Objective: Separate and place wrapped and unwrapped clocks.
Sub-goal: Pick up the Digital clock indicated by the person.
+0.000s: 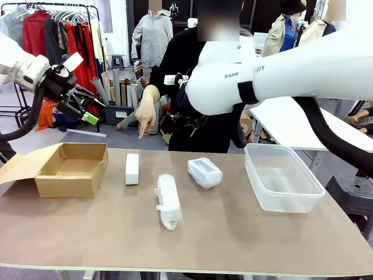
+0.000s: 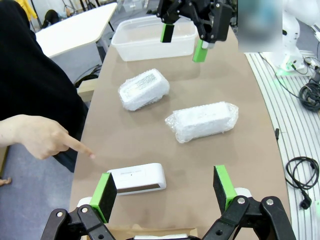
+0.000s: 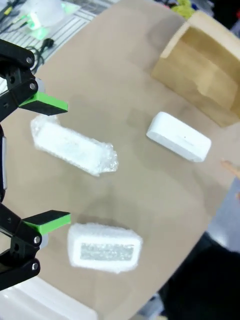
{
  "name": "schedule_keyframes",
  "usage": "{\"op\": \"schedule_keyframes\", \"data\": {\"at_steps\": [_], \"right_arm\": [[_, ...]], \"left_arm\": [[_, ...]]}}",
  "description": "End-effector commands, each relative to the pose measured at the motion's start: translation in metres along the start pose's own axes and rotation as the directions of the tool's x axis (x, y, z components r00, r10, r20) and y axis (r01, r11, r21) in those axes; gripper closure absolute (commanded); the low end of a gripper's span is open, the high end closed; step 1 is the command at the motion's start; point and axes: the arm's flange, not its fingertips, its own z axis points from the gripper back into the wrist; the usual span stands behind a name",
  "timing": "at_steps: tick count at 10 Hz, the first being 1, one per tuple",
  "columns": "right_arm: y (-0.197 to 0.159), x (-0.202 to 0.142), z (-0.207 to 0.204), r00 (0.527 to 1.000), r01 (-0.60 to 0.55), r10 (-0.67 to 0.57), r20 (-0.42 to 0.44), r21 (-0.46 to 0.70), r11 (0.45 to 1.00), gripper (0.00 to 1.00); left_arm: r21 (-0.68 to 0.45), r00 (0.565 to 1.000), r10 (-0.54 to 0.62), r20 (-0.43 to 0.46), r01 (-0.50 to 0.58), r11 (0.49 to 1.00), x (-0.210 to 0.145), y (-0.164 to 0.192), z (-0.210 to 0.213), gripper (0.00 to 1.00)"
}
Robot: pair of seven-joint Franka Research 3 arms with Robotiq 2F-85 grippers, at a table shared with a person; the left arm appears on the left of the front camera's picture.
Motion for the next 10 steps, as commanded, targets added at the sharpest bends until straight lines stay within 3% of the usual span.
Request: {"op": "schedule_keyframes", "data": {"at_steps": [1, 7, 10], "right_arm": [[0.037, 0.022, -0.008, 0.996, 0.081, -0.084, -0.043, -0.061, 0.995, 0.00], [0.098, 0.043, -0.093, 0.977, 0.193, -0.199, -0.072, -0.079, 0.978, 0.00], [0.090, 0.059, -0.147, 0.962, 0.251, -0.258, -0.090, -0.077, 0.965, 0.00]], "left_arm": [[0.003, 1.000, -0.001, -0.001, 0.001, 1.000, 0.001, -0.001, 0.001, 0.00], [0.003, 1.000, -0.001, -0.001, 0.001, 1.000, 0.001, -0.001, 0.001, 0.00], [0.003, 1.000, -0.001, -0.001, 0.001, 1.000, 0.001, -0.001, 0.001, 0.00]]}}
